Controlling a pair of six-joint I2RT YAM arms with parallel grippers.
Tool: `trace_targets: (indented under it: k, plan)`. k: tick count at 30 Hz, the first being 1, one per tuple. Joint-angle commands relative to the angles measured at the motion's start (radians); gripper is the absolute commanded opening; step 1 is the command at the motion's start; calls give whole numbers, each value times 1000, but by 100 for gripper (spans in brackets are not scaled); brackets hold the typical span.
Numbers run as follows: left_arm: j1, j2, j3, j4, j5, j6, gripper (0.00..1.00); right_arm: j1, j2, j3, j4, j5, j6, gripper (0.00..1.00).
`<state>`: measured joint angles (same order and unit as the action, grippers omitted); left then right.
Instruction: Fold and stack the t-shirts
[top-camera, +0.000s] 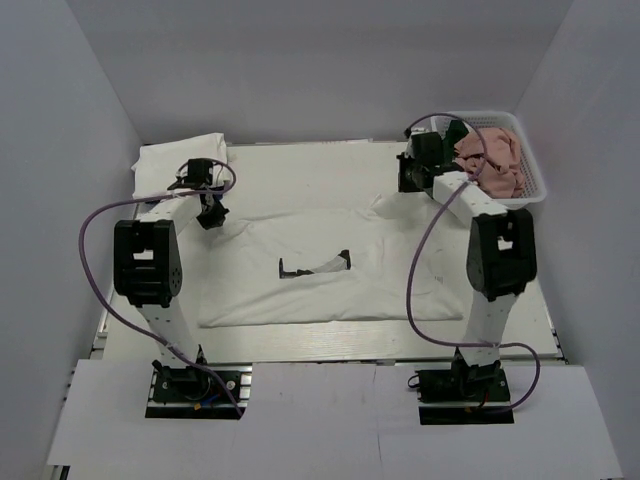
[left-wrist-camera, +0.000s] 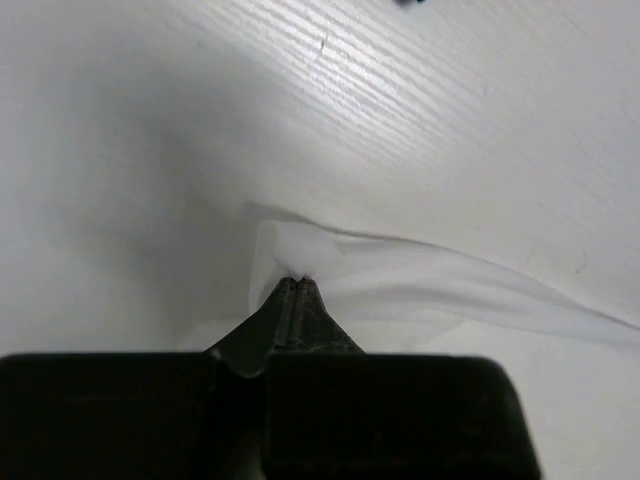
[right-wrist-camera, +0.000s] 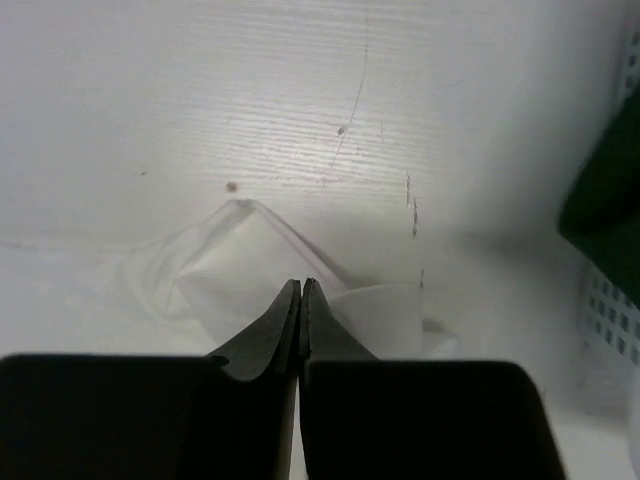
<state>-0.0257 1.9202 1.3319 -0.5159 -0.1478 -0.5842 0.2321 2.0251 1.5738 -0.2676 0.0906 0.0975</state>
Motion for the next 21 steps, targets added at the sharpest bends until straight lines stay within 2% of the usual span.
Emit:
trace_targets:
  k: [1,7,9,12,16,21]
  plan:
    - [-14,-162,-51,-6,-35,-14,0,6,-202,-128,108,-22,7,0]
    - [-14,-279,-171,-6,-36,-51,0,15,-426,-398,113,-22,47,0]
    - [-14,-328,-216,-6,-45,-60,0,19,-494,-442,110,-19,56,0]
    - [-14,-400,-272,-16,-71,-71,0,19,-601,-544,87,43,91,0]
    - [-14,-489,-327,-36,-114,-92,0,21,-738,-575,-14,122,155,0]
    - [-14,-552,-367,-24,-159,-101,0,18,-830,-612,-76,224,208,0]
